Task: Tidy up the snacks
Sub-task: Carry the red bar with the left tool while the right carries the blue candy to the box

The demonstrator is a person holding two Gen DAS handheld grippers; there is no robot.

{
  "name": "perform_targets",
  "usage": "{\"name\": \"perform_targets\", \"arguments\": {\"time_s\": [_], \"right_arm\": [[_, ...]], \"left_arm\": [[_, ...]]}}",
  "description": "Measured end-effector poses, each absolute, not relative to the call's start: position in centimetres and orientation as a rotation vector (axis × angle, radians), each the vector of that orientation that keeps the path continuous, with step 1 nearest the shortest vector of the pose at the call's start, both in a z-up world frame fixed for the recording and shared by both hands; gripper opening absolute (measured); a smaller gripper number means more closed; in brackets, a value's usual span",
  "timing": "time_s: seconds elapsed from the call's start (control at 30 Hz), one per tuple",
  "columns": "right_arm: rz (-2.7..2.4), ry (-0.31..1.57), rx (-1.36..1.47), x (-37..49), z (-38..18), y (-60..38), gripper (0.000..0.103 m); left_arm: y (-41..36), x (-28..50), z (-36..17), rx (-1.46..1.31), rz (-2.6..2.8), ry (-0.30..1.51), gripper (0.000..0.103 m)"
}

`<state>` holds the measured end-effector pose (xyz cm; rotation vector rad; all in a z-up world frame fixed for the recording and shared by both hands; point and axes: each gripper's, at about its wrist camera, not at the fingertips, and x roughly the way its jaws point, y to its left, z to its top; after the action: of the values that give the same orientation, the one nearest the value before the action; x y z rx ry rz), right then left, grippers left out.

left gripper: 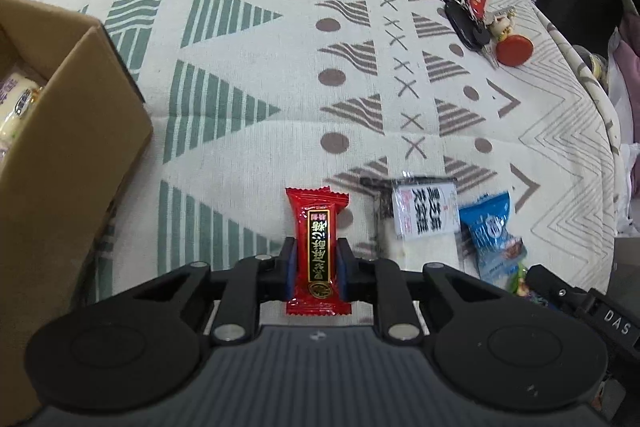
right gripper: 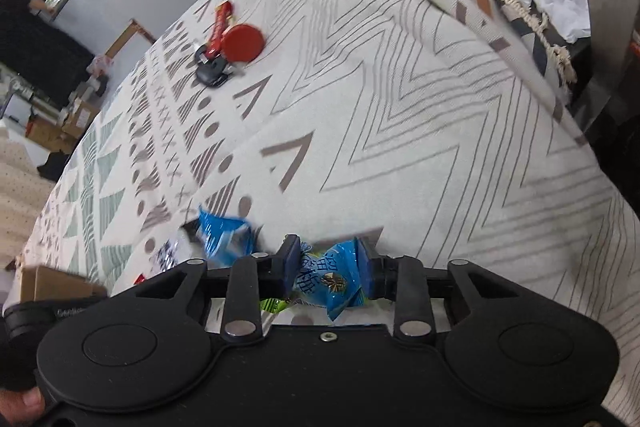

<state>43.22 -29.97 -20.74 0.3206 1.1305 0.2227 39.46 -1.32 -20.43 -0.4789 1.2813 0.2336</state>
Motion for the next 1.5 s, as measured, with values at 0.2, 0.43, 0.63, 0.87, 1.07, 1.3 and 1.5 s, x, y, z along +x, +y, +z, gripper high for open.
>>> {"name": "perform_targets", "arguments": {"time_s": [0.2,0.43,0.63,0.87,1.07,1.3,1.5], "right_arm": [[0.235,1.140,0.360,41.3,-20.0,-30.5,0.026],[0.244,1.136,0.391,39.1,-18.9,-30.4,0.026],[0.265,1.113,0.392,37.3,-17.1,-29.3,0.026],[0.301,1.086,0.384,35.5,-15.2,-27.5,0.026],[0.326,1.068,0.365,33.9,-13.7,-25.9,0.026],[0.345,1.063,0.339,32.1,-12.6,-24.4,0.026],[0.361,1.053,0.323,31.0,-11.7,-22.8,0.026]], "left_arm": [[-1.8,37.8,-19.6,-0.477,0.219,1.278,0.018],[-1.8,35.9,-17.8,-0.480,0.199,1.257,0.018],[-1.7,34.1,-16.0,-0.477,0.178,1.237,0.018],[-1.1,31.8,-13.8,-0.474,0.166,1.203,0.018],[-0.5,30.0,-12.5,-0.471,0.164,1.192,0.018],[0.5,28.0,-11.2,-0.475,0.157,1.175,0.018],[1.6,26.7,-10.1,-0.476,0.150,1.156,0.018]]}}
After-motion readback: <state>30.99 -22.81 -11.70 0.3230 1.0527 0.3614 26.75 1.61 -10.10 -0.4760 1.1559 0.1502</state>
